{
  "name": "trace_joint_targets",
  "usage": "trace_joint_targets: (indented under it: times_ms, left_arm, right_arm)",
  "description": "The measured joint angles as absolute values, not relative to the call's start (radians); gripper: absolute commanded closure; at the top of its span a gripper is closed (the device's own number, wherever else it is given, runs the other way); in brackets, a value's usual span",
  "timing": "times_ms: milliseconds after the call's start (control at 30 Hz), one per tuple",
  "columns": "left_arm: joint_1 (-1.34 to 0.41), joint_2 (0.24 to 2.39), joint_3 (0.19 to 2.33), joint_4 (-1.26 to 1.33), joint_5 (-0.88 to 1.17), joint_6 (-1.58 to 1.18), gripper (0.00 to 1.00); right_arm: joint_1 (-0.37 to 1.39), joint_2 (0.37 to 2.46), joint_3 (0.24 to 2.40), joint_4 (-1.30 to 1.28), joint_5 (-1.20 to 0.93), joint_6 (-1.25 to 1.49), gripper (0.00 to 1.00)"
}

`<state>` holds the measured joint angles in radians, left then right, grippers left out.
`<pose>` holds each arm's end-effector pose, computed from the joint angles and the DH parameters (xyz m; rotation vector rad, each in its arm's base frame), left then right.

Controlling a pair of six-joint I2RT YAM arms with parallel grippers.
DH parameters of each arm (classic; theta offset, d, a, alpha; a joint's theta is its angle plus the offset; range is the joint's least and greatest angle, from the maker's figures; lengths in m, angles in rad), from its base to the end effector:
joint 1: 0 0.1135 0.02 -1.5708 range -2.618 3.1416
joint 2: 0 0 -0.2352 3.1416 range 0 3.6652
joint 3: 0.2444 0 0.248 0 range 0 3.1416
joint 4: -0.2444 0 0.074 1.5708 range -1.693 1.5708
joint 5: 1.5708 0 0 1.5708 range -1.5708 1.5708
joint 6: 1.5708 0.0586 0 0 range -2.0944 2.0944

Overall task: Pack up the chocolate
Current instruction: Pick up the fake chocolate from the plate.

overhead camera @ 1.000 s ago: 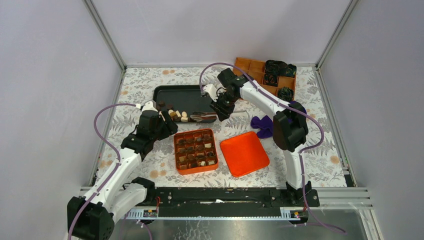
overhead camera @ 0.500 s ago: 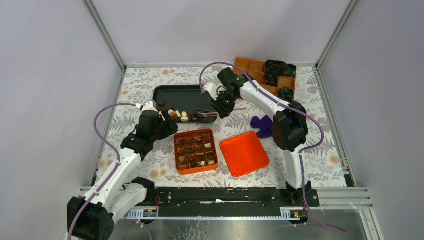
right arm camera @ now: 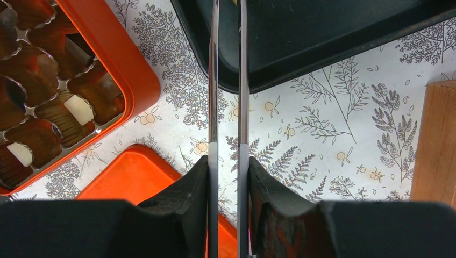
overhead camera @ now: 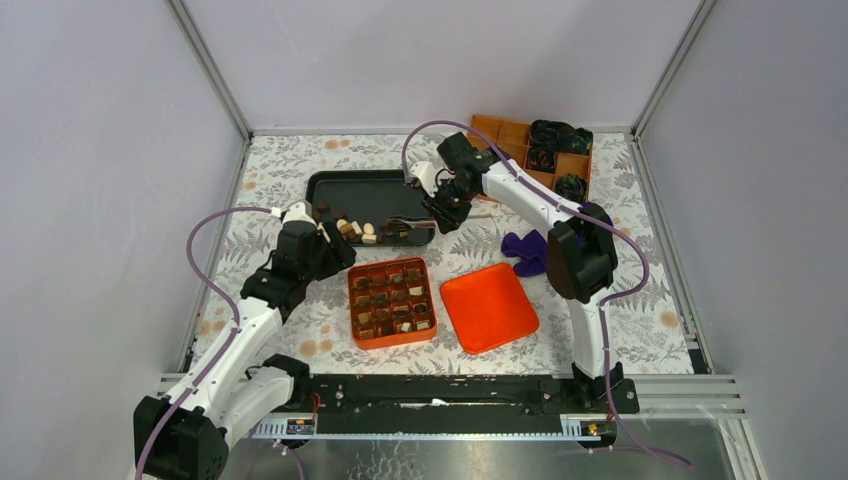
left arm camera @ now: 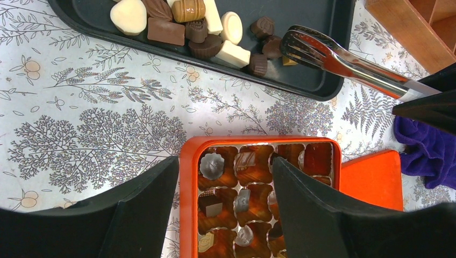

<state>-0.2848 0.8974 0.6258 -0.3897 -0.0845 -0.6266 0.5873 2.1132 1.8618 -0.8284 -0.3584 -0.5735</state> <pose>0.2180 -0.0587 0.2093 -0.4302 2.2185 -0.4004 0.3634 0.2666 0.1996 -1.5332 2.1218 0.4782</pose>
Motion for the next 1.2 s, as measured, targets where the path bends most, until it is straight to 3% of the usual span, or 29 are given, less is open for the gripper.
trace_joint_targets:
  times_ms: [633, 1067, 1200]
  left_arm:
    - [-0.285, 0.897, 0.609, -0.388, -0.066, -0.627, 0.27]
    - [-0.28, 0.897, 0.609, -0.385, -0.052, -0.627, 0.27]
    - [-0.28, 0.897, 0.608, -0.382, -0.052, -0.627, 0.27]
  right_arm:
    - [0.565, 2.064, 1.854, -0.817, -0.358, -0.559, 0.94]
    - [0.562, 2.05, 1.861, -0.856, -0.432, -0.559, 0.64]
    - [0.562, 2.077, 1.879, -0.866, -0.44, -0.559, 0.62]
